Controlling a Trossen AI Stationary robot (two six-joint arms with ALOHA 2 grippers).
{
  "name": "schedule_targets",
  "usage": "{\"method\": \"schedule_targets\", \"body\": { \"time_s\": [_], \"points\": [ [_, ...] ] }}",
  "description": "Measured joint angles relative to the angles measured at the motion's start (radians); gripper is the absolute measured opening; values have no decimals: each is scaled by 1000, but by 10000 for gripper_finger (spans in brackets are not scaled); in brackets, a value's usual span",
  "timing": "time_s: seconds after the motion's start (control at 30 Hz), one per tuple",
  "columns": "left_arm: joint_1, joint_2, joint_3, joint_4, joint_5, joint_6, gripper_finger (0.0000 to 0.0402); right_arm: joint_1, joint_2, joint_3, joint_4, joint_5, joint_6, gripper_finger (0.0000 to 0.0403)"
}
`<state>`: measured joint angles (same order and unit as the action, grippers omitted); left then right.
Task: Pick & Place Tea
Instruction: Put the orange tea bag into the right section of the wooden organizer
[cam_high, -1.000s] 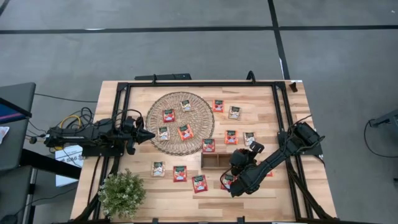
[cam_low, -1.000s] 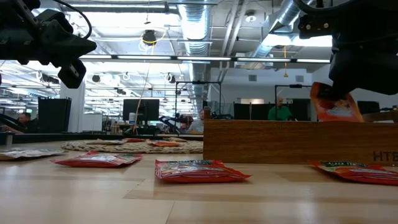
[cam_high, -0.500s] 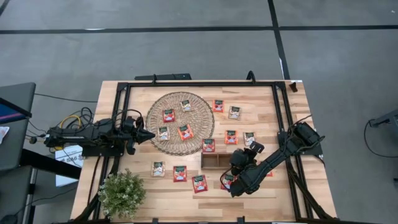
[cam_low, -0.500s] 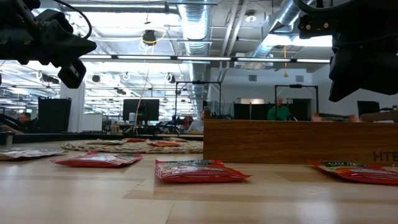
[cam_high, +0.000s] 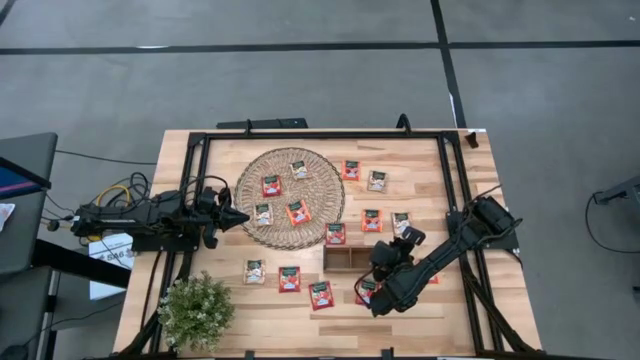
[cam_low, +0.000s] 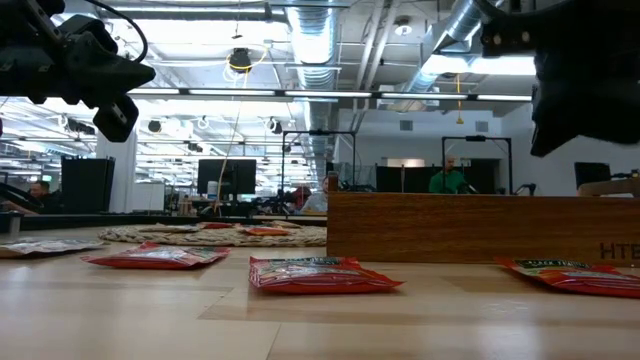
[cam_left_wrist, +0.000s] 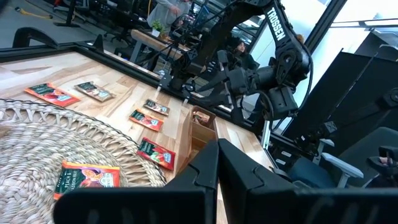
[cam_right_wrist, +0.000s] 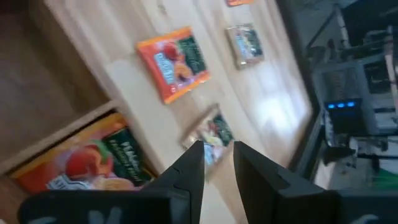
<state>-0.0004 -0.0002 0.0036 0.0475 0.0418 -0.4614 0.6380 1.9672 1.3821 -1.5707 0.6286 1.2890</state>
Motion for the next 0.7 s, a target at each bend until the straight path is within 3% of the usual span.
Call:
{"method": "schedule_targets", "body": {
  "time_s": [0.47,0.7],
  "points": [
    [0,0,0,0,9,0,0,-25,-233,18,-1,25,61,67],
    [0,0,0,3,39,-1,0,12,-273,17,0,-149,-59,58]
  ]
}}
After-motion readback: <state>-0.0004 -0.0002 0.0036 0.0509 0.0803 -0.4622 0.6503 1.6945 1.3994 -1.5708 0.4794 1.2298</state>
